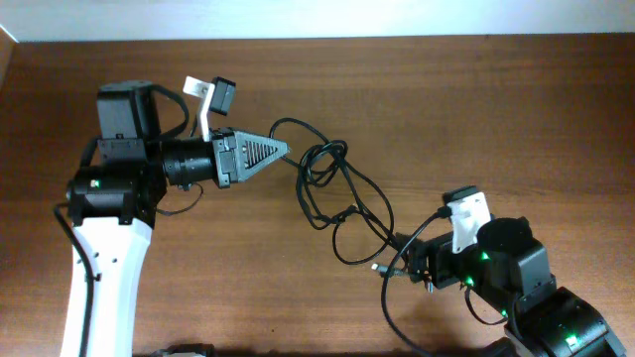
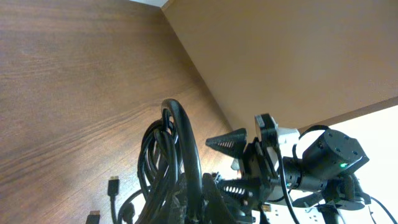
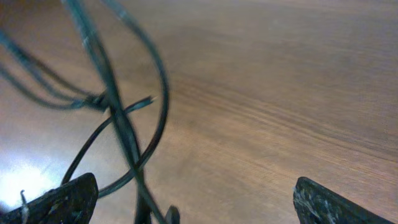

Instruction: Untangle cables

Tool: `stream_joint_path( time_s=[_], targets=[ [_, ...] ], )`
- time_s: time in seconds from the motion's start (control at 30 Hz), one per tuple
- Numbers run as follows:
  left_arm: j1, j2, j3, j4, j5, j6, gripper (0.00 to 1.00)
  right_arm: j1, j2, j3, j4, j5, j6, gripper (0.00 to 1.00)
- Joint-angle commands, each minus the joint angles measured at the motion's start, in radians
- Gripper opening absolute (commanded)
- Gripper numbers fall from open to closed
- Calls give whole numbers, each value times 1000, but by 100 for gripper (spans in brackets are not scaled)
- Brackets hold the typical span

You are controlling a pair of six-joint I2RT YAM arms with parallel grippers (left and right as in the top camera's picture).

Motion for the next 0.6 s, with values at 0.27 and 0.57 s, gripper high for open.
stream_joint_path(
  time_s=[0.27, 0.57],
  targets=[
    [-143, -26, 16, -117, 13, 156, 0, -2, 73, 1, -74, 378, 472, 99],
    [-228, -26, 16, -118, 13, 339, 0, -2, 73, 1, 117, -13, 218, 99]
  ],
)
